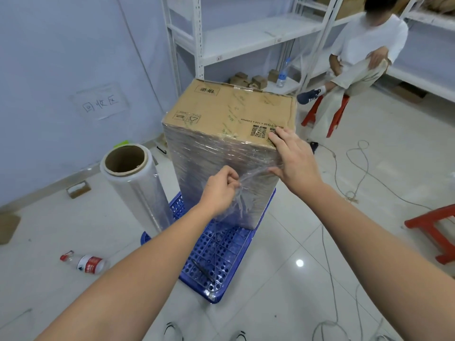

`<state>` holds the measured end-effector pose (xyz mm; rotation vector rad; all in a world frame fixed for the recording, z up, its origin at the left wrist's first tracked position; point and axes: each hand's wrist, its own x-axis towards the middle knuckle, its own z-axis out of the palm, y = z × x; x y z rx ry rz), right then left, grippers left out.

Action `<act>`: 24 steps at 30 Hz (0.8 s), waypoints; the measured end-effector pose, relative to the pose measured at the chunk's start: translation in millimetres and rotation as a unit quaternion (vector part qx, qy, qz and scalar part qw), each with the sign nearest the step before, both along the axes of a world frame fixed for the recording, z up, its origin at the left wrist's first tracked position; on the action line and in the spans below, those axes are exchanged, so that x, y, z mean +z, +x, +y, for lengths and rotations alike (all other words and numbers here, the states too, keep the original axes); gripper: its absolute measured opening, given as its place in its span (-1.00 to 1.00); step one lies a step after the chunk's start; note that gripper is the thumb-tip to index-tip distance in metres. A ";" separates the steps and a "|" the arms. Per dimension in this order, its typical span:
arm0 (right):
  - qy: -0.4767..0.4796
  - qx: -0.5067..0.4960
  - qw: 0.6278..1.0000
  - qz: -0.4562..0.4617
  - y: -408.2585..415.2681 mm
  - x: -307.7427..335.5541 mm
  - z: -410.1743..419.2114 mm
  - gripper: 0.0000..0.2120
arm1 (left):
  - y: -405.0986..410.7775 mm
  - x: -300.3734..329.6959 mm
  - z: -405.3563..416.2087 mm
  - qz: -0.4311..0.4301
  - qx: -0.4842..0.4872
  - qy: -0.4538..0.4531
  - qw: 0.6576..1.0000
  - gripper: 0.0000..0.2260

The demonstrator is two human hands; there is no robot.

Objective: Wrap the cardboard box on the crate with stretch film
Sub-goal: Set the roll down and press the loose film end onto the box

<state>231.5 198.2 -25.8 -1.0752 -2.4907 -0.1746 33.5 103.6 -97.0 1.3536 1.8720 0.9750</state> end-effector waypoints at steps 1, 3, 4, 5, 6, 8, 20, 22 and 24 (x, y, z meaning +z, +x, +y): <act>-0.001 0.002 1.000 0.001 1.0 0.0 2.7 -0.03 | 1.0 -0.6 1.6 -0.015 0.002 0.001 1.000 -0.80; -0.006 0.010 1.000 -0.004 3.1 -0.5 10.0 -0.03 | 2.7 -5.3 3.4 -0.034 -0.016 0.000 0.999 -0.72; -0.009 0.015 1.000 -0.007 4.5 -1.0 14.5 -0.02 | 4.7 -6.9 3.6 -0.036 -0.031 -0.004 0.999 -0.69; -0.009 0.021 1.000 -0.010 6.1 -1.0 19.0 -0.02 | 7.5 -8.0 4.1 -0.036 -0.044 -0.007 0.998 -0.67; -0.009 0.028 0.999 -0.013 7.8 -1.2 23.6 -0.02 | 10.8 -9.5 5.1 -0.034 -0.053 -0.009 0.998 -0.67; -0.006 0.040 0.999 -0.015 10.3 -0.7 30.6 -0.02 | 18.2 -11.5 8.4 -0.031 -0.063 -0.008 0.997 -0.73; -0.008 0.042 0.999 0.020 11.4 -9.0 31.5 -0.03 | 18.9 -22.3 10.8 0.082 -0.039 0.040 0.995 -0.86; -0.010 0.041 0.999 0.021 11.0 -9.0 31.3 -0.03 | 11.1 -18.5 8.5 0.088 -0.039 0.038 0.995 -0.93; -0.010 0.043 0.999 0.024 10.7 -9.3 31.4 -0.04 | 4.6 -16.1 7.0 0.095 -0.031 0.040 0.994 -0.96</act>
